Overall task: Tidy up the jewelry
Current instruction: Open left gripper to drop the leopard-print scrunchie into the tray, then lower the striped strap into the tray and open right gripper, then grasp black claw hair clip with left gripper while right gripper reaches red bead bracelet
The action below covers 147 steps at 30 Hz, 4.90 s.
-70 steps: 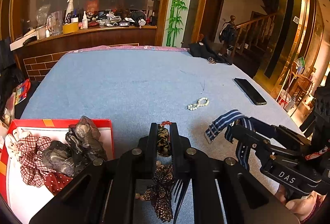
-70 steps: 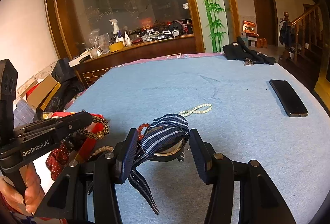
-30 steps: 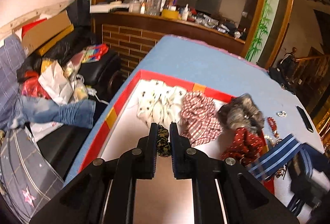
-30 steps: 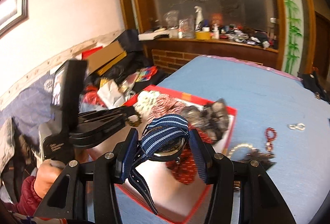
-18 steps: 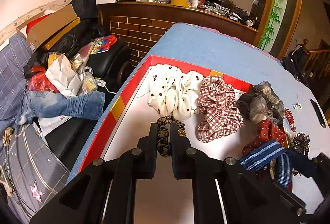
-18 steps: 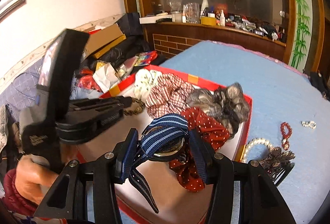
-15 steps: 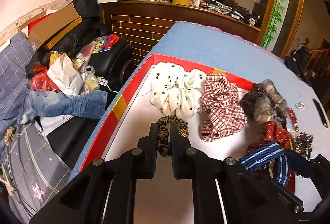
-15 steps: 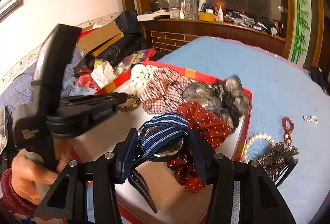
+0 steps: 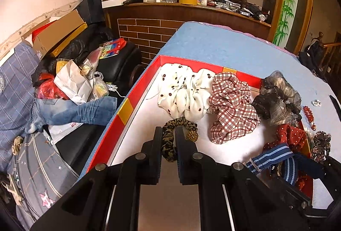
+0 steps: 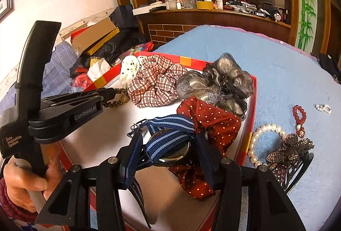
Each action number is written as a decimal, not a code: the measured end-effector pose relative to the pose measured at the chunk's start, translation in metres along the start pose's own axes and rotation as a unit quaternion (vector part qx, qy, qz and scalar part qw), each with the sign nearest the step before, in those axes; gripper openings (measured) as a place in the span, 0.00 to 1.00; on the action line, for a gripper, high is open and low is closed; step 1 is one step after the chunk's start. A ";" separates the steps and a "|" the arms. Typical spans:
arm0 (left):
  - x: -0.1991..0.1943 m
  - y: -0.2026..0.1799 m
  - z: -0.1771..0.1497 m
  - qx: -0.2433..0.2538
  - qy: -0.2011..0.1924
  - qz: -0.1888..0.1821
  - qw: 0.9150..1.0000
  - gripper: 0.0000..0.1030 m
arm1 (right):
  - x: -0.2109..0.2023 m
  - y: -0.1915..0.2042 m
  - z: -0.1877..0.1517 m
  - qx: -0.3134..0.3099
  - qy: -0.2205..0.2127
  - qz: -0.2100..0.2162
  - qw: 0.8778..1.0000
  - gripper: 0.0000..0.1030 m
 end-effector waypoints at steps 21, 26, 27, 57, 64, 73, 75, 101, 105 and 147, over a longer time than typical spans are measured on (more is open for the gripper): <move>-0.001 0.001 -0.003 -0.002 -0.002 0.001 1.000 0.18 | 0.011 -0.003 -0.001 0.000 0.022 -0.009 1.000 0.56; -0.005 -0.001 -0.003 0.000 -0.009 0.000 1.000 0.31 | 0.010 -0.003 -0.002 0.001 0.021 -0.008 1.000 0.56; -0.006 -0.001 -0.002 0.000 -0.011 0.000 1.000 0.34 | 0.010 -0.003 -0.002 0.002 0.021 -0.007 1.000 0.56; -0.022 -0.014 -0.004 0.020 -0.058 0.017 0.998 0.46 | -0.030 -0.019 -0.006 0.031 -0.052 0.026 0.998 0.59; -0.027 -0.016 -0.004 0.022 -0.070 0.023 0.997 0.55 | -0.034 -0.024 -0.008 0.037 -0.058 0.022 0.997 0.60; -0.030 -0.020 -0.005 0.026 -0.081 0.028 0.996 0.60 | -0.037 -0.026 -0.011 0.042 -0.061 0.020 0.997 0.61; -0.032 -0.020 -0.005 0.027 -0.084 0.029 0.996 0.61 | -0.037 -0.027 -0.011 0.043 -0.061 0.019 0.997 0.61; -0.068 -0.114 -0.033 0.136 -0.047 -0.111 0.983 0.63 | -0.121 -0.223 -0.105 0.274 -0.100 -0.061 0.955 0.64; -0.066 -0.163 -0.042 0.193 -0.012 -0.148 0.970 0.63 | -0.123 -0.218 -0.106 0.260 -0.102 -0.051 0.959 0.64; -0.067 -0.193 0.034 0.120 -0.087 -0.132 0.980 0.33 | -0.089 -0.224 -0.053 0.277 -0.011 0.002 0.961 0.70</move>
Point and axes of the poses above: each gripper's, at about its wrist camera, not at the fingertips, and x roughly the way its jaws point, y to its left, z to its top, the point moved 2 cm from there along x, roughly the way its jaws point, and after that the axes turned 15 degrees about y, right-handed, at the moved point
